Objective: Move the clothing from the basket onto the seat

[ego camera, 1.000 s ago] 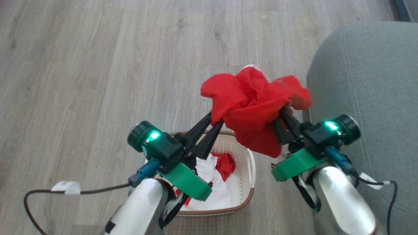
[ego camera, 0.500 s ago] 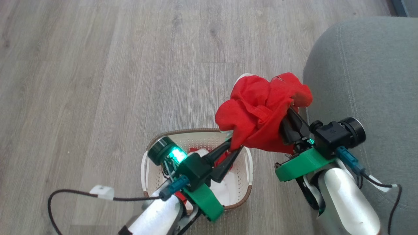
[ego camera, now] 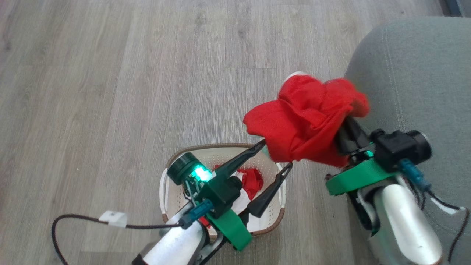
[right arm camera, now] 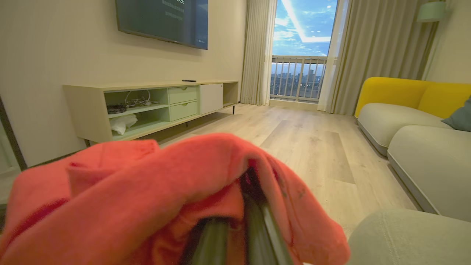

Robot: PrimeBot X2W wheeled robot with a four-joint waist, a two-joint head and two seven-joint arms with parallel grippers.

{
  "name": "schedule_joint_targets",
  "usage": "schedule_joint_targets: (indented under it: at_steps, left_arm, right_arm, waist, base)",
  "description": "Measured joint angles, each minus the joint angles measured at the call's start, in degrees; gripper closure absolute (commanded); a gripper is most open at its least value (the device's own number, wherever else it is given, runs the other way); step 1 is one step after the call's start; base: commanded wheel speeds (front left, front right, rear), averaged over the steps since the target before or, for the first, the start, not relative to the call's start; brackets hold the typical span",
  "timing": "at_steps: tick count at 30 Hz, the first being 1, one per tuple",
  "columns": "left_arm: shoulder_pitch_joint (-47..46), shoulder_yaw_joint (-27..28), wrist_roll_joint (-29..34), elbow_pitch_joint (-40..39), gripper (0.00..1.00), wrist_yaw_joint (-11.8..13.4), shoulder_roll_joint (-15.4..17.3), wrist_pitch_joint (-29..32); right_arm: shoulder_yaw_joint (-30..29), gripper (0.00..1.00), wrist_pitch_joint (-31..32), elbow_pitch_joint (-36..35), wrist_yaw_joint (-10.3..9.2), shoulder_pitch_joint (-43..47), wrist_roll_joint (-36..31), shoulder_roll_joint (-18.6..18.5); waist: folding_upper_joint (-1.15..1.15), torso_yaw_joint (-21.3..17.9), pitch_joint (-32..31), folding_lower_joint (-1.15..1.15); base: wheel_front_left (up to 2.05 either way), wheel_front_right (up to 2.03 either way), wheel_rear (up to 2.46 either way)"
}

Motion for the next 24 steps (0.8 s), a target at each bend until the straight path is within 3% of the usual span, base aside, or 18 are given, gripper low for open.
schedule_joint_targets:
  at_steps: [9,14,24]
  left_arm:
    - [2.65,-0.66,0.52,0.31,0.00,0.00,1.52,0.00]
    - [4.06,-0.87,-2.45,0.92,0.00,0.00,1.57,0.01]
    - [4.78,-1.78,-3.03,1.58,0.00,0.00,1.83,0.01]
  right_arm:
    - [-8.94,1.00,0.00,0.01,0.00,0.64,0.77,0.12]
    - [-12.76,1.00,0.00,1.13,0.00,3.18,2.58,0.22]
    - [-13.44,1.00,0.00,2.32,0.00,4.20,3.91,0.49]
  waist:
    - [0.00,-0.03,-0.69,0.00]
    - [0.00,-0.05,-0.94,0.00]
    - [0.00,-1.03,-0.67,0.00]
  base:
    - [0.00,0.00,0.00]
    - [0.00,0.00,0.00]
    - [0.00,0.00,0.00]
